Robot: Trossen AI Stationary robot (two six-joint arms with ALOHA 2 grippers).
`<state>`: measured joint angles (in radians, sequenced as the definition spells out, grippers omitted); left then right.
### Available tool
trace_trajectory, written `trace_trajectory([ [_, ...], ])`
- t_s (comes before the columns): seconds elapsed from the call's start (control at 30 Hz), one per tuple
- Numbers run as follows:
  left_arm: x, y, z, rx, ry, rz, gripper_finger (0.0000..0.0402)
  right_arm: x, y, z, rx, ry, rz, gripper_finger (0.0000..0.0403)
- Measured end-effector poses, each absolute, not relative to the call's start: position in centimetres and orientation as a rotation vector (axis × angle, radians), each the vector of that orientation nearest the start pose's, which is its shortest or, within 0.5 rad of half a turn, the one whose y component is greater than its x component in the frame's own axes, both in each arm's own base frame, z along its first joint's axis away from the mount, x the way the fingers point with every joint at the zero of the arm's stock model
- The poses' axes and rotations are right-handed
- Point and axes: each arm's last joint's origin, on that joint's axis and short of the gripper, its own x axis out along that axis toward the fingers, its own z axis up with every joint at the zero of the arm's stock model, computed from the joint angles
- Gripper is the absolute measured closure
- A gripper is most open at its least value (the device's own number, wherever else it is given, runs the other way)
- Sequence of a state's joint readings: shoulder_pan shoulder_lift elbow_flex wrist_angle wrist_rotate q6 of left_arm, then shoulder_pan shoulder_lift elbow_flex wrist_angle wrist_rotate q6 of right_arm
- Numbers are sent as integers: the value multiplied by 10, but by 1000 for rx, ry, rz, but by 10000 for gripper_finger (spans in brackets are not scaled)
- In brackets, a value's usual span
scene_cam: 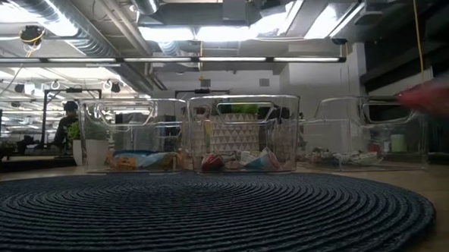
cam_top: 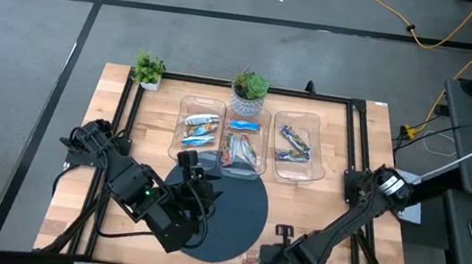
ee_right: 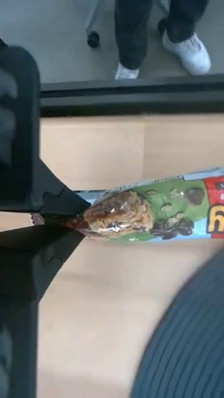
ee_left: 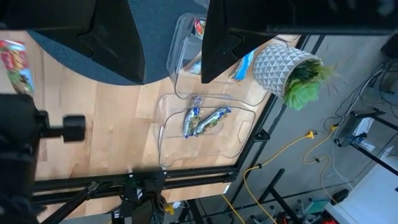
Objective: Pick and place Granola Bars by type
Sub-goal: Put the red granola bar into the middle transparent bin
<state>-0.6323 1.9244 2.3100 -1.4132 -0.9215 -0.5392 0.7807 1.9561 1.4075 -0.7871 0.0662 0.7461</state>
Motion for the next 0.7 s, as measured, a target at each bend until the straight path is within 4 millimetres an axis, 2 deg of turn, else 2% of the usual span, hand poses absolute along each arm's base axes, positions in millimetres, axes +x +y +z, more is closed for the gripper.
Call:
trace_trajectory([
  [0.23, 304, -194, 426, 200, 626, 440, 255, 257, 250, 212, 73, 1355, 15, 382],
  [0.43, 304, -194, 426, 160, 619, 449, 255, 246, 237, 239, 105, 1339, 2, 385],
  [0.7, 310, -193, 422, 131, 652, 423, 254, 246, 215, 268, 151, 1260, 6, 385],
])
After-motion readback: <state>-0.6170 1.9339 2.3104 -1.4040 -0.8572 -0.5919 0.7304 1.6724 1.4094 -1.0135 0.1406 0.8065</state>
